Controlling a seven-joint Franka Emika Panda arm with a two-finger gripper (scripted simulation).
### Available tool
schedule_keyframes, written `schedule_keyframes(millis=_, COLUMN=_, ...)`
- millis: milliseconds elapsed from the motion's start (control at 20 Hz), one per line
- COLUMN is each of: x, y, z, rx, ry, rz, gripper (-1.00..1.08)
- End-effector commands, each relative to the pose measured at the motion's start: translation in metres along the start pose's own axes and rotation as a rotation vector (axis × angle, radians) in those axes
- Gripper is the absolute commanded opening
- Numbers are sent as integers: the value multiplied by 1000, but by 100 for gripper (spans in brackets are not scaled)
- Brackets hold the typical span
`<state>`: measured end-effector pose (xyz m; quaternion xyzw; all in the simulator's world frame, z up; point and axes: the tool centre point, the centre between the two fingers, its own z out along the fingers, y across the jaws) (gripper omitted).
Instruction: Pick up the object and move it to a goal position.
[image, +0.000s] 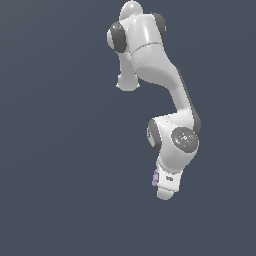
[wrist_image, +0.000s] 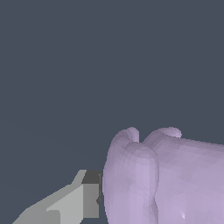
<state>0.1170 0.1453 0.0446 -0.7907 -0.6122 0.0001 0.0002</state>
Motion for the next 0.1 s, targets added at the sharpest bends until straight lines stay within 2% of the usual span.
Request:
schedule_keyframes(millis=0, x=2, y=1, z=0, rx=0, ry=0, rz=1, gripper=-100)
schedule_keyframes(millis=50, x=2, y=1, z=0, rx=0, ry=0, rz=1, gripper=-100)
